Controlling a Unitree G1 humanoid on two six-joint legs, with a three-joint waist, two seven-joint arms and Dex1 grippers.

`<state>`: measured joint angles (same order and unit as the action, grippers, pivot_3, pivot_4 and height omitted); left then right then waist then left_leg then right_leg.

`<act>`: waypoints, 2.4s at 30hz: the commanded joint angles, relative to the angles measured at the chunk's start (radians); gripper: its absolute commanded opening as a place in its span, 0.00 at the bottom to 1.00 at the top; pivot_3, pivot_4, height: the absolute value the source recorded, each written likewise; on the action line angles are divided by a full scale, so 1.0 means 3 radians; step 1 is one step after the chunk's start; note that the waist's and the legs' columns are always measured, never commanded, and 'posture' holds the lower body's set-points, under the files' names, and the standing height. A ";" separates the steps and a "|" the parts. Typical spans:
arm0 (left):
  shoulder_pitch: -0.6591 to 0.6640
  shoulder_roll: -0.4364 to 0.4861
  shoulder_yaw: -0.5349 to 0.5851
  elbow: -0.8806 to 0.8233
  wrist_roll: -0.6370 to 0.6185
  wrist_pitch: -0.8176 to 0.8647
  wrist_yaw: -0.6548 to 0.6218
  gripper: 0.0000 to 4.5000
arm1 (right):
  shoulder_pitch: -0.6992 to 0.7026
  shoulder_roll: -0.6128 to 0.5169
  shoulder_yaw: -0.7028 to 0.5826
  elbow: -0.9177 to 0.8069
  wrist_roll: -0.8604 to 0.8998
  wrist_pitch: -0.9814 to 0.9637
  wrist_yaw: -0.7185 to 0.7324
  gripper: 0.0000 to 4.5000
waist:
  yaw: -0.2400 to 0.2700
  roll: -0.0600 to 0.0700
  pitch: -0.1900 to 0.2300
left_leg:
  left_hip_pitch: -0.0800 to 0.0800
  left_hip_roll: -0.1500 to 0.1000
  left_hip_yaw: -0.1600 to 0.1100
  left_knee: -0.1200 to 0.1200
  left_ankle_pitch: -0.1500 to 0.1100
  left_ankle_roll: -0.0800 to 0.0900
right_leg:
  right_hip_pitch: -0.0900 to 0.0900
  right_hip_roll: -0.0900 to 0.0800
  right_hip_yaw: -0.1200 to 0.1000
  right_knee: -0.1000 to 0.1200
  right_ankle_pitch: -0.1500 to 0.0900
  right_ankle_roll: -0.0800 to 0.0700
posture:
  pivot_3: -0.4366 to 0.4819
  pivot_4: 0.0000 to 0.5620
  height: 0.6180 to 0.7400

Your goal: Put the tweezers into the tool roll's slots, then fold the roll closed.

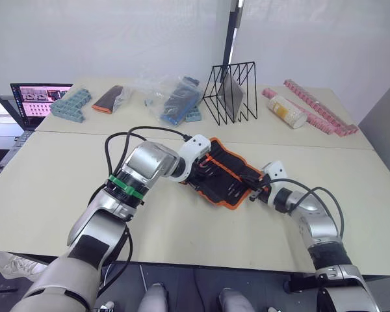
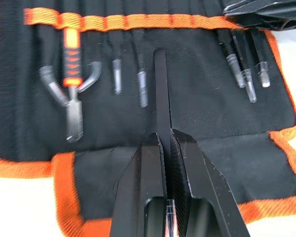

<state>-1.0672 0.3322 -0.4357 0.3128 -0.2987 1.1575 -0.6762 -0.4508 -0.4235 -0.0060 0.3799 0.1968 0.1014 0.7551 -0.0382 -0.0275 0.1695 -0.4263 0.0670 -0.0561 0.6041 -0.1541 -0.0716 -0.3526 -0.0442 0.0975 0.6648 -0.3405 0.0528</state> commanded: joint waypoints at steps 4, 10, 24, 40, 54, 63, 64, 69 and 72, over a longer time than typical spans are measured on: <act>-0.0123 -0.0088 0.0003 0.0138 0.0245 -0.0201 0.0036 0.01 | 0.0055 -0.0019 0.0029 -0.0043 -0.0041 0.0089 0.0003 0.00 | -0.0002 0.0000 0.0000 | 0.0000 0.0000 0.0000 0.0000 0.0000 0.0000 | 0.0000 0.0000 0.0000 0.0000 0.0000 0.0000 | 0.48 0.27 0.96; -0.0119 -0.0196 0.0049 0.0242 0.0388 -0.0310 0.0062 0.01 | 0.0061 -0.0012 0.0031 -0.0065 -0.0042 0.0108 0.0000 0.00 | -0.0003 0.0000 0.0000 | 0.0000 0.0000 0.0000 0.0000 0.0000 0.0000 | 0.0000 0.0000 0.0000 0.0000 0.0000 0.0000 | 0.48 0.27 0.96; 0.0000 -0.0539 0.0198 0.0778 0.0587 -0.1052 -0.0002 0.01 | 0.0055 -0.0018 0.0040 -0.0071 -0.0061 0.0149 -0.0024 0.00 | 0.0003 0.0000 0.0000 | 0.0000 -0.0001 0.0000 0.0002 0.0000 0.0000 | 0.0001 0.0000 0.0000 0.0001 0.0000 0.0000 | 0.48 0.27 0.96; -0.0398 -0.1107 0.0393 0.2428 0.1104 -0.2886 0.0378 0.01 | 0.0074 -0.0005 0.0064 -0.0128 -0.0063 0.0196 -0.0051 0.00 | 0.0028 0.0000 0.0000 | -0.0002 -0.0004 0.0000 0.0006 0.0000 0.0000 | 0.0002 -0.0001 0.0000 -0.0001 0.0000 0.0001 | 0.48 0.27 0.96; -0.0500 -0.1010 0.0708 0.2743 0.1184 -0.3136 -0.0049 0.30 | 0.0059 -0.0038 0.0044 -0.0095 -0.0092 0.0196 -0.0058 0.00 | 0.0040 0.0001 0.0000 | -0.0001 -0.0004 0.0000 0.0004 0.0000 0.0001 | 0.0001 0.0000 0.0000 0.0001 0.0000 0.0001 | 0.48 0.27 0.96; -0.0109 -0.0387 0.0861 0.1520 0.1091 -0.2470 -0.0566 0.97 | -0.0058 -0.0024 0.0026 0.0070 -0.0101 0.0065 -0.0044 0.00 | -0.0009 0.0002 0.0000 | 0.0001 -0.0003 -0.0001 0.0003 0.0001 0.0000 | 0.0001 0.0000 0.0000 0.0007 0.0000 0.0001 | 0.48 0.27 0.96; -0.0030 -0.0318 0.0901 0.1290 0.1050 -0.2352 -0.0586 0.99 | -0.0076 -0.0027 0.0018 0.0093 -0.0091 0.0046 -0.0037 0.00 | -0.0010 0.0002 0.0000 | 0.0001 -0.0003 -0.0001 0.0003 0.0001 0.0000 | 0.0001 0.0000 0.0000 0.0010 0.0000 0.0001 | 0.48 0.27 0.96; 0.0434 0.0120 0.1185 0.0181 0.0786 -0.1760 -0.0663 0.99 | -0.0175 -0.0058 -0.0029 0.0243 -0.0067 -0.0020 0.0012 0.00 | -0.0009 0.0004 0.0001 | 0.0000 -0.0003 -0.0002 0.0006 0.0001 0.0000 | 0.0001 -0.0002 0.0000 0.0011 0.0000 0.0001 | 0.48 0.27 0.96; 0.0695 0.0324 0.1515 -0.0322 0.0595 -0.1476 -0.0509 0.99 | -0.0214 -0.0069 -0.0025 0.0338 -0.0076 -0.0068 0.0044 0.00 | -0.0002 0.0004 0.0001 | 0.0002 -0.0002 -0.0003 0.0007 0.0001 0.0000 | 0.0001 -0.0001 -0.0001 0.0020 0.0000 0.0000 | 0.48 0.27 0.96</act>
<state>-0.8782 0.4032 -0.0472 0.3312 -0.0764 0.6676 -0.8543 -0.5090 -0.4260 0.0041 0.4528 0.1801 0.0871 0.7668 -0.0388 -0.0263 0.1699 -0.4257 0.0663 -0.0572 0.6064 -0.1538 -0.0716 -0.3523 -0.0446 0.0973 0.6710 -0.3405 0.0529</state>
